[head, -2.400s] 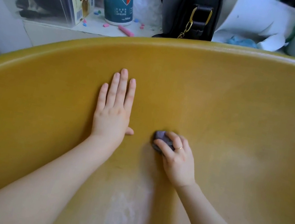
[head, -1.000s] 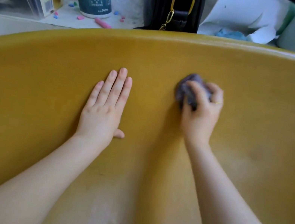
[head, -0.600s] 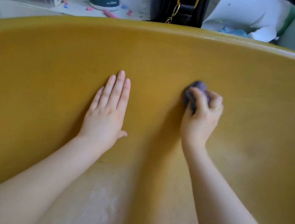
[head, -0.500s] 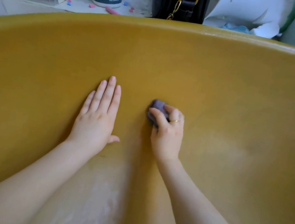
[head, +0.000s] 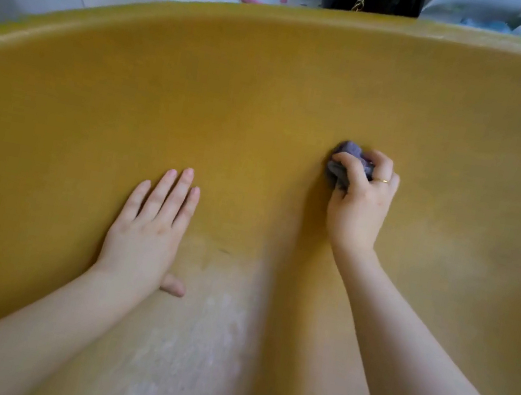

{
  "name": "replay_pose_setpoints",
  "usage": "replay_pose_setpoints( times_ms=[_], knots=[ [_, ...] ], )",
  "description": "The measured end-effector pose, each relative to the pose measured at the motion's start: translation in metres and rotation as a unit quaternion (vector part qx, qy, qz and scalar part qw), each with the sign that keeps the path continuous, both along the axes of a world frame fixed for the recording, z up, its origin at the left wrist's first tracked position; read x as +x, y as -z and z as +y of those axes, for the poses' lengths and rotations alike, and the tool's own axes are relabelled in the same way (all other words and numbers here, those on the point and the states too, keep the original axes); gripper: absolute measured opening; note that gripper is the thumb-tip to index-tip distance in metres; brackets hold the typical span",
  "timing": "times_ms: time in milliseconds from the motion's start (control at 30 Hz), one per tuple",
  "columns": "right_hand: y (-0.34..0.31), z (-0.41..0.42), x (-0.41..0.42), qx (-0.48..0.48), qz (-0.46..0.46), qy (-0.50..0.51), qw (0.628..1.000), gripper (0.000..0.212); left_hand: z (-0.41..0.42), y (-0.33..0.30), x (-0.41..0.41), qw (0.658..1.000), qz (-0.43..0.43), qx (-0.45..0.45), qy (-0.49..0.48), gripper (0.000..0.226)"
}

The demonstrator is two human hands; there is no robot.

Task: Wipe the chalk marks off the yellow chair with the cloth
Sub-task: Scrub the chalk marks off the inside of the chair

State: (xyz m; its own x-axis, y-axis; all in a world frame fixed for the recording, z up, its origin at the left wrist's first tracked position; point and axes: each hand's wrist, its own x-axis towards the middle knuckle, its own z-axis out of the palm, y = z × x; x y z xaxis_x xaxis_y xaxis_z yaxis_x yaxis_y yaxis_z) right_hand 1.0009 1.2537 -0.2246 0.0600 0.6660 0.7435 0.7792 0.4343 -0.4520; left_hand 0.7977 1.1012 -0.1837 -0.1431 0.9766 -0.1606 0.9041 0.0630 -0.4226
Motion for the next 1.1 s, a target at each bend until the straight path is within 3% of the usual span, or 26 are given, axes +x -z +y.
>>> replay_pose_setpoints(
  times_ms=[67,200,367,467,633,767,867,1000,1100],
  knots=[
    [0.008,-0.014,-0.023,-0.044,0.05,-0.009,0.998,0.033,0.0,0.003,0.003,0.999,-0.013,0.025,0.025,0.145],
    [0.038,-0.067,-0.067,-0.101,0.004,-0.118,0.988,0.03,0.0,0.005,0.003,1.0,0.005,0.001,0.01,0.138],
    [0.054,-0.157,-0.081,-0.219,-0.044,-0.286,0.932,0.032,-0.004,-0.001,0.003,1.0,0.004,-0.01,0.011,0.137],
    [0.05,-0.163,-0.068,-0.247,-0.061,-0.339,0.906,0.03,-0.012,-0.003,0.003,0.999,0.008,-0.041,0.003,0.138],
    [0.038,-0.126,-0.064,-0.202,-0.154,-0.306,0.917,0.024,-0.043,-0.001,-0.001,0.999,0.005,-0.024,-0.035,0.131],
    [0.024,-0.078,-0.052,-0.107,-0.211,-0.198,0.951,0.015,-0.038,-0.003,0.004,0.999,0.01,-0.019,-0.048,0.129],
    [0.021,-0.062,-0.052,-0.103,-0.169,-0.136,0.971,0.021,-0.035,-0.001,0.0,0.999,0.01,-0.023,-0.047,0.132],
    [0.025,-0.072,-0.072,-0.208,-0.024,-0.103,0.972,0.033,-0.037,0.0,-0.006,0.999,-0.003,-0.016,-0.036,0.131],
    [0.032,-0.102,-0.078,-0.231,-0.044,-0.175,0.956,0.029,-0.039,-0.003,-0.004,0.999,-0.013,-0.018,-0.035,0.13]
  ],
)
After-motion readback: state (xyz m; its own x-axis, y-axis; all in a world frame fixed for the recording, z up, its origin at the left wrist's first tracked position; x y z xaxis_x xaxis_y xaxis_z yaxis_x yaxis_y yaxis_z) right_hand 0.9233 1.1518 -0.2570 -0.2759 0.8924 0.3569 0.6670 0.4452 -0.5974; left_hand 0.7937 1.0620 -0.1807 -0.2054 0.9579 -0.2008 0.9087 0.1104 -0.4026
